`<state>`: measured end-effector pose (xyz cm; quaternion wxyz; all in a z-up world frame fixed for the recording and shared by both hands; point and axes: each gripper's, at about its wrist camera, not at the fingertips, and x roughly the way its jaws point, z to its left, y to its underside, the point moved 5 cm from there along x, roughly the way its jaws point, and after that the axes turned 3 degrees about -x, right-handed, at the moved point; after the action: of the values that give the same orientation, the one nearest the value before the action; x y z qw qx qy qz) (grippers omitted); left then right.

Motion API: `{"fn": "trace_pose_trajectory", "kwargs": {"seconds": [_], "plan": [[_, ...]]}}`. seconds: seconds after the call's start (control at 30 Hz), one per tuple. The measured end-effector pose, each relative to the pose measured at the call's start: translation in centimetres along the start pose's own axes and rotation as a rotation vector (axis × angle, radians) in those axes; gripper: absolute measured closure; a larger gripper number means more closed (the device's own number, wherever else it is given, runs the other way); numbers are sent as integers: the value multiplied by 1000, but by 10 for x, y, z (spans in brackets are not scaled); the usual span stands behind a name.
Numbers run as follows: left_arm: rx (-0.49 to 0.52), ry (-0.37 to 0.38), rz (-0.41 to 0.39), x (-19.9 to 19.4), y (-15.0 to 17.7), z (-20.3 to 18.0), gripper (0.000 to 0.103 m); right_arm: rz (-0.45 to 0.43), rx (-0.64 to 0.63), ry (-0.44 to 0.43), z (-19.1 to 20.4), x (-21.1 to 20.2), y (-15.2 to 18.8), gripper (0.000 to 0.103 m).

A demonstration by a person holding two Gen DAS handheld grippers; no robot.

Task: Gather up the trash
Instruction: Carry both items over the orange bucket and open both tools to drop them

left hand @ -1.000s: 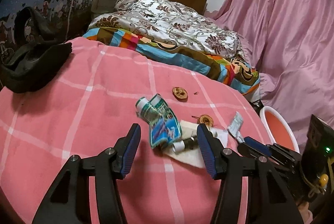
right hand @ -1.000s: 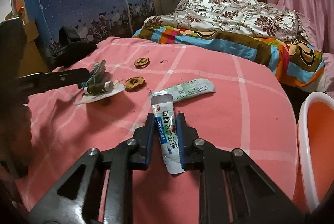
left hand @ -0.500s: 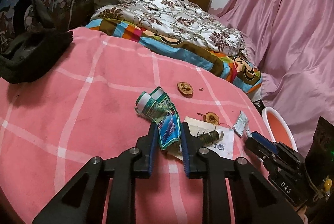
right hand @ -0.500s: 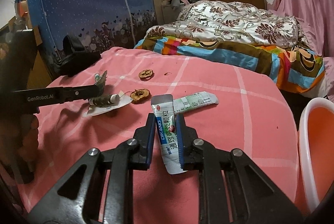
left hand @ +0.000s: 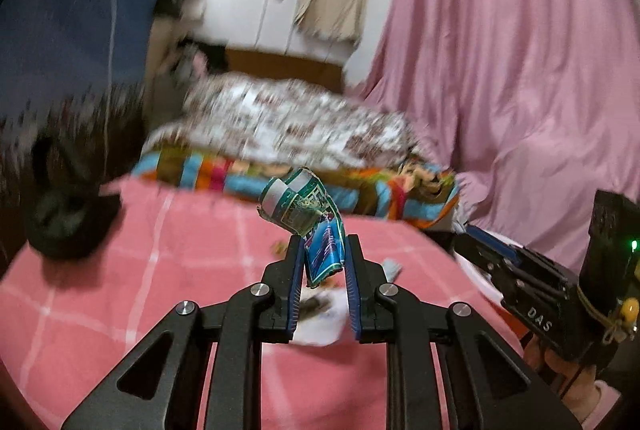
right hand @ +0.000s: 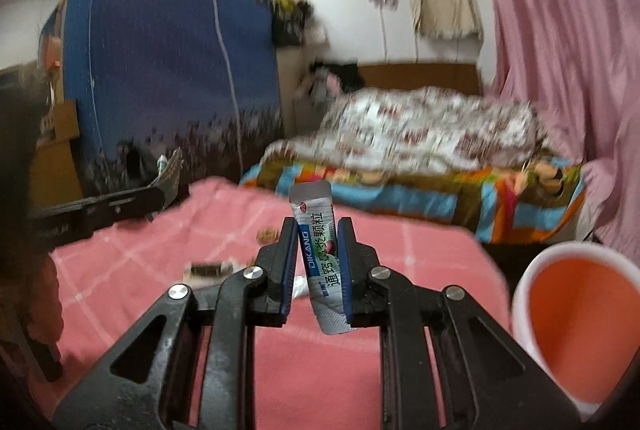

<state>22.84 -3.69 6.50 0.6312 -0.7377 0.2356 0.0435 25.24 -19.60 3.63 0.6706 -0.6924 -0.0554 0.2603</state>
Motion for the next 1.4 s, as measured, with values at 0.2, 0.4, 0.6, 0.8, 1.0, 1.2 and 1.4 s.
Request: {"fn": "trace_pose_trajectory", "kwargs": {"seconds": [0.2, 0.4, 0.6, 0.8, 1.0, 1.2, 1.4], "plan": [[111, 45, -114, -11, -11, -42, 86, -172, 4, 63, -16, -39, -24, 76], [204, 102, -166, -6, -11, -84, 86, -272, 14, 143, -40, -72, -39, 76], [291, 182, -221, 5, -9, -130, 86, -309, 29, 244, -74, -100, -41, 76], [340, 270, -232, 21, -9, -176, 86, -306, 66, 326, -107, -123, -34, 76], [379, 334, -197, 40, 0, -211, 86, -252, 121, 406, -145, -137, -18, 76], [336, 387, -80, 66, 14, -242, 86, -153, 186, 454, -180, -139, 5, 76], [289, 425, 76, 100, 26, -264, 86, -78, 239, 474, -200, -141, 27, 76]]}}
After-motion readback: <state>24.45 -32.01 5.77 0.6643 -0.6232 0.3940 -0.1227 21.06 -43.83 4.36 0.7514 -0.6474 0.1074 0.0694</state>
